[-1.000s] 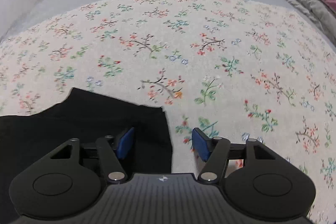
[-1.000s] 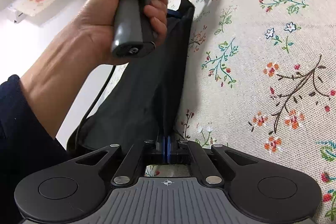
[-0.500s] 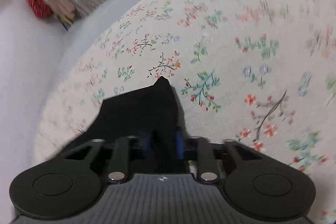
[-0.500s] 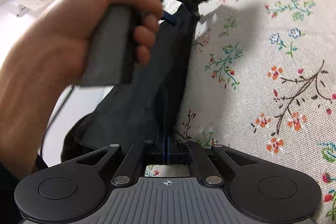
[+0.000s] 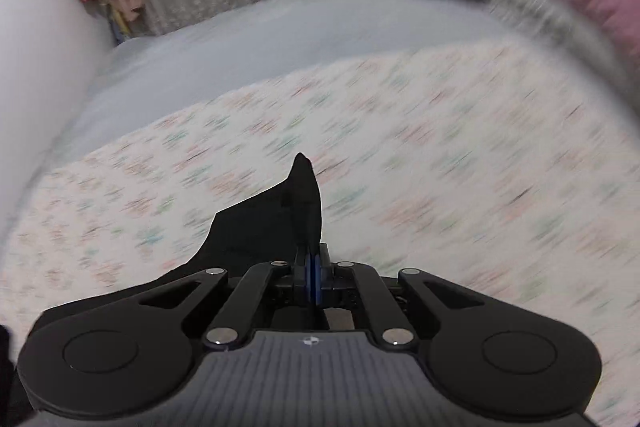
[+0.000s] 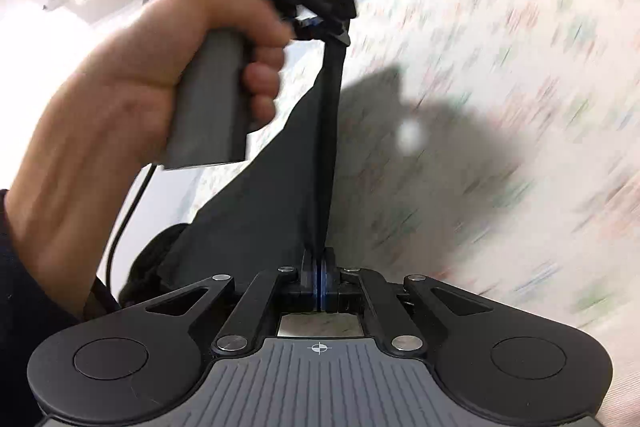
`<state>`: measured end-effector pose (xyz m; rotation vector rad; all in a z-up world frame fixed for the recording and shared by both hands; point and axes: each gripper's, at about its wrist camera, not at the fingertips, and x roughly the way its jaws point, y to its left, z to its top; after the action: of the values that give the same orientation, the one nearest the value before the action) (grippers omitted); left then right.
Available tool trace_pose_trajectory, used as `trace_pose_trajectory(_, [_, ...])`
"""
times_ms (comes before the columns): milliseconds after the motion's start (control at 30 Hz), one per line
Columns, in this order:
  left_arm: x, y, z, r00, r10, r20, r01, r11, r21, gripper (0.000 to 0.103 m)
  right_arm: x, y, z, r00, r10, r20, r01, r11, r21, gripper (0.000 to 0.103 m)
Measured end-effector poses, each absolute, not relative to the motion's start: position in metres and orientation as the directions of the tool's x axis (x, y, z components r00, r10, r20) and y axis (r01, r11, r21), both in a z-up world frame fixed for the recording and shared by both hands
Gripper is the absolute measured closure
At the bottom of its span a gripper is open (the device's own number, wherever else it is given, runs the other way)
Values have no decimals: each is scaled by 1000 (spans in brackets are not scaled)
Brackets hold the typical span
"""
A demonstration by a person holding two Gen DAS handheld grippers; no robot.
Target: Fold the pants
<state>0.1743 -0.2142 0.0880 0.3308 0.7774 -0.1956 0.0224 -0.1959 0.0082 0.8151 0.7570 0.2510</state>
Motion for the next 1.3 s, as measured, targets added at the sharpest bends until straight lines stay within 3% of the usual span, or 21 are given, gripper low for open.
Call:
trace_pose_trajectory(267, [142, -323, 71, 643, -291, -708, 394, 919, -19, 86, -19, -311, 39, 708, 348, -615, 41, 848, 528, 102])
trace_pose_trajectory(400, [135, -359, 45, 646, -320, -693, 431, 902, -15, 86, -46, -376, 5, 688, 334, -644, 168, 790, 589, 102])
trace_pose_trajectory(633, [140, -391, 25, 605, -305, -736, 450, 893, -1, 84, -59, -404, -10, 678, 273, -683, 265, 776, 573, 102])
trace_pose_trajectory(833, [153, -365, 21, 534, -455, -713, 463, 863, -204, 62, -48, -409, -13, 649, 271, -711, 298, 769, 566, 101])
trace_pose_trajectory(900, [149, -348, 31, 537, -486, -689, 464, 853, -239, 43, -55, -408, -20, 650, 279, -707, 299, 762, 575, 101])
trace_pose_trajectory(1067, [124, -281, 53, 580, -497, -645, 426, 860, -280, 20, -57, -412, -20, 652, 269, -709, 303, 765, 569, 101])
trace_pose_trajectory(1300, [80, -176, 23, 660, -335, -672, 254, 942, -220, 19, -56, -401, -15, 652, 253, -715, 318, 765, 560, 97])
